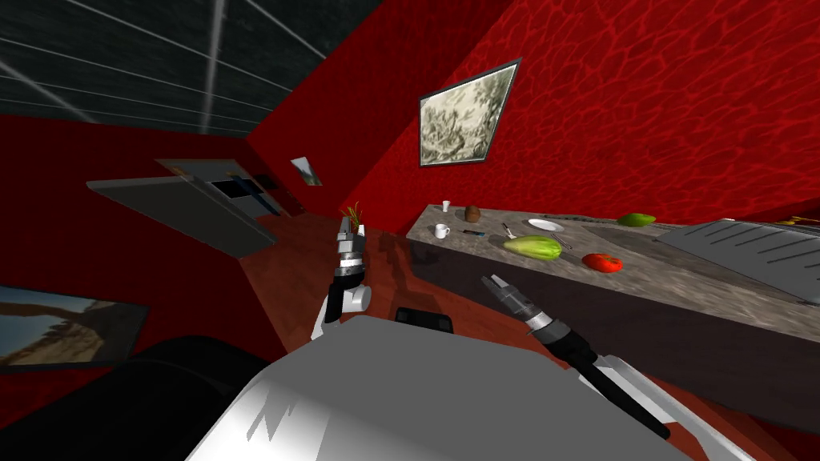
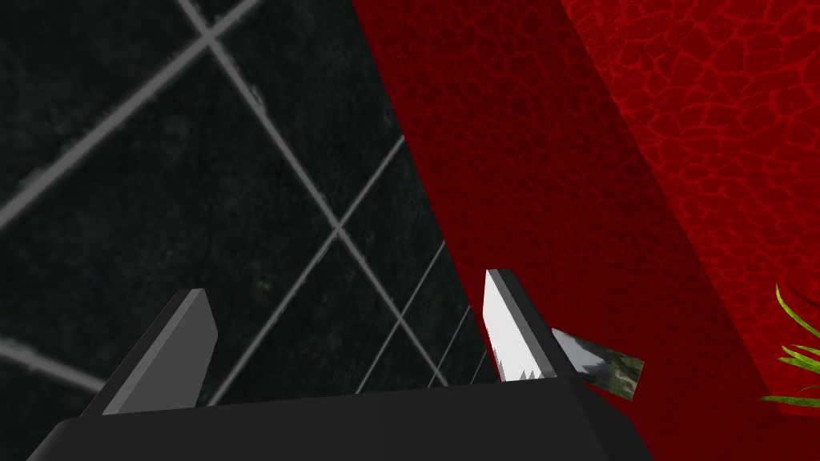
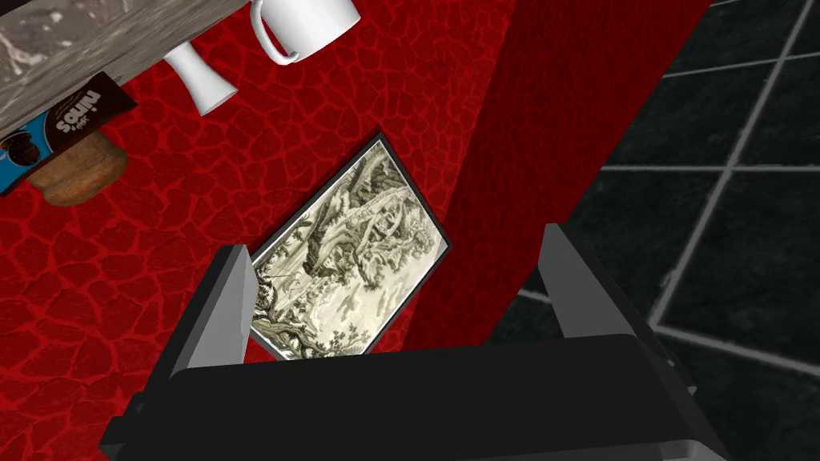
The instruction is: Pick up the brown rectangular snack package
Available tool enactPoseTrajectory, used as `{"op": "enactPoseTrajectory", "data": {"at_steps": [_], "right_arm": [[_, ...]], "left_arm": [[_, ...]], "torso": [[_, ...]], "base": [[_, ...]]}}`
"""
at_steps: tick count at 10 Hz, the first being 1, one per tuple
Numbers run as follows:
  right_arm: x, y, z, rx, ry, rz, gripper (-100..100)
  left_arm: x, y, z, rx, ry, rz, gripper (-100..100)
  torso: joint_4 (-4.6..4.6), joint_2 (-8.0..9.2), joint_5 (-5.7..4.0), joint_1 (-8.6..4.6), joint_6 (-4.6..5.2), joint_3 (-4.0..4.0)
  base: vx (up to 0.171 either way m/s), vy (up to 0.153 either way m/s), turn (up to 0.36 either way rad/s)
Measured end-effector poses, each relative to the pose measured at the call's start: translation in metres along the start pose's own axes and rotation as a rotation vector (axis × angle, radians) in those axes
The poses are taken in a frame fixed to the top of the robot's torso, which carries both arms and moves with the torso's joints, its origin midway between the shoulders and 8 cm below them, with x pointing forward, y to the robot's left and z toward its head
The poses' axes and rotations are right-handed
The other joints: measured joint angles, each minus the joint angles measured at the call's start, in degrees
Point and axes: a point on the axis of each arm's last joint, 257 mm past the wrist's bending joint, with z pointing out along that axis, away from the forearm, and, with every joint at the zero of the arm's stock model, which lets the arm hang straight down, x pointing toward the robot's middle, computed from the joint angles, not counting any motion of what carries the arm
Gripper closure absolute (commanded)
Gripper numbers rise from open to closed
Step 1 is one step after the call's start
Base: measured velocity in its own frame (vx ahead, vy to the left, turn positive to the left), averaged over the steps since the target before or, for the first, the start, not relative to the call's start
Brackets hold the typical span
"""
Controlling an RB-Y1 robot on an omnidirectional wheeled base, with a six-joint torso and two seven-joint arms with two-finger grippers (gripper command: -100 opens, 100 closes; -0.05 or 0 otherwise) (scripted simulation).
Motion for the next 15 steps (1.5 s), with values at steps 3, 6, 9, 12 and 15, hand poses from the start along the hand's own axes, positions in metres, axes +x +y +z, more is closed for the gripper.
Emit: {"op": "enactPoseTrajectory", "data": {"at_steps": [3, 6, 9, 12, 15], "right_arm": [[0.022, -0.027, -0.014, 0.036, 0.109, -0.071, -100], [0.039, -0.059, -0.041, 0.076, 0.229, -0.144, -100], [0.049, -0.087, -0.067, 0.111, 0.338, -0.213, -100], [0.059, -0.117, -0.099, 0.146, 0.458, -0.285, -100], [0.058, -0.145, -0.125, 0.174, 0.558, -0.348, -100]], "left_arm": [[0.000, 0.000, 0.000, 0.000, 0.000, 0.000, 0], [0.000, 0.000, 0.000, 0.000, 0.000, 0.000, 0], [0.000, 0.000, 0.000, 0.000, 0.000, 0.000, 0], [0.000, 0.000, 0.000, 0.000, 0.000, 0.000, 0], [0.000, 0.000, 0.000, 0.000, 0.000, 0.000, 0]], "torso": [[-0.01, -0.06, -0.01, -0.08, 0.03, -0.03], [-0.03, -0.16, 0.00, -0.02, 0.00, -0.09], [-0.03, -0.17, -0.03, -0.18, 0.04, -0.09], [-0.05, -0.25, -0.03, -0.15, 0.01, -0.14], [-0.06, -0.29, -0.05, -0.25, 0.05, -0.17]], "base": [[-0.030, 0.068, 0.130], [-0.005, 0.069, 0.119], [0.002, 0.047, 0.142], [0.023, 0.041, 0.128], [0.039, 0.025, 0.158]]}}
